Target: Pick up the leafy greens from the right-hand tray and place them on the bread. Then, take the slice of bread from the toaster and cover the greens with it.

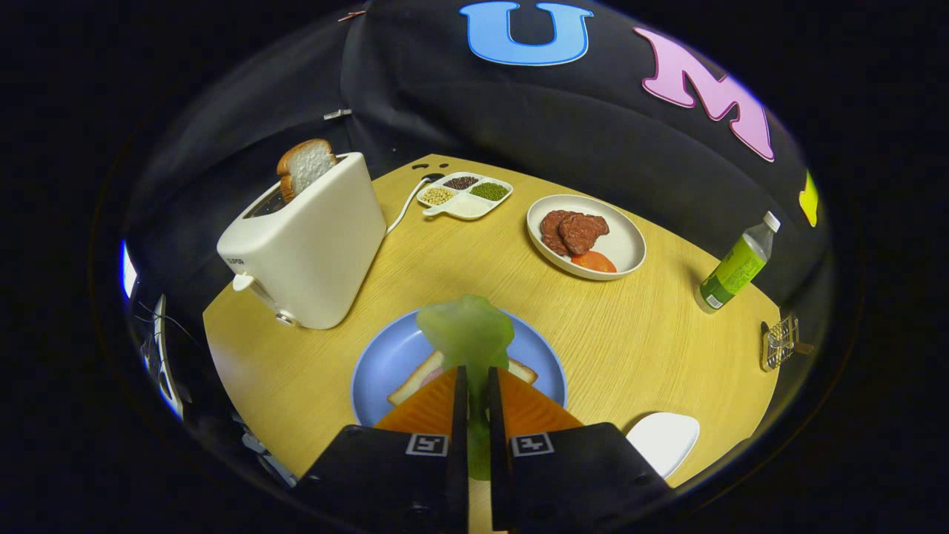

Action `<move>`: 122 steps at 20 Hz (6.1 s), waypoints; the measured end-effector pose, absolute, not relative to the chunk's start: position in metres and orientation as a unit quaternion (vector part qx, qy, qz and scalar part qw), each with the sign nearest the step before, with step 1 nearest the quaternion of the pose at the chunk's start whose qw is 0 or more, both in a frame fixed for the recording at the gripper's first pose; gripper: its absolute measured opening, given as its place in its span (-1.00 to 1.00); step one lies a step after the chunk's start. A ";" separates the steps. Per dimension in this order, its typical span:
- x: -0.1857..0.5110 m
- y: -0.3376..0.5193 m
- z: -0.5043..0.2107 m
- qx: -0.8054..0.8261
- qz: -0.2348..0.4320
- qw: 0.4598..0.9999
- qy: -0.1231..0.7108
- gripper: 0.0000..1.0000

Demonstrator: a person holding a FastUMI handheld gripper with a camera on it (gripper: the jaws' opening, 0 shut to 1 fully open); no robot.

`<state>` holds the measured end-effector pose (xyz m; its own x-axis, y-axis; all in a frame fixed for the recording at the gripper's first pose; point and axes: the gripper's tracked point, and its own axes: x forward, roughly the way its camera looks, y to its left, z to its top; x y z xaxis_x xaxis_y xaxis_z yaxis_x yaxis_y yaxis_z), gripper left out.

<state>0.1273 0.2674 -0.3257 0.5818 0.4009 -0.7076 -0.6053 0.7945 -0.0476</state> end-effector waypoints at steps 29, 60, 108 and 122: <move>0.108 0.333 -0.195 -0.089 0.322 0.904 0.268 1.00; 0.162 0.568 -0.235 -0.171 0.359 0.875 0.275 -0.12; 0.132 0.323 -0.263 0.039 0.277 0.893 0.353 -0.73; 0.132 0.246 -0.328 0.001 0.193 0.894 0.405 -0.06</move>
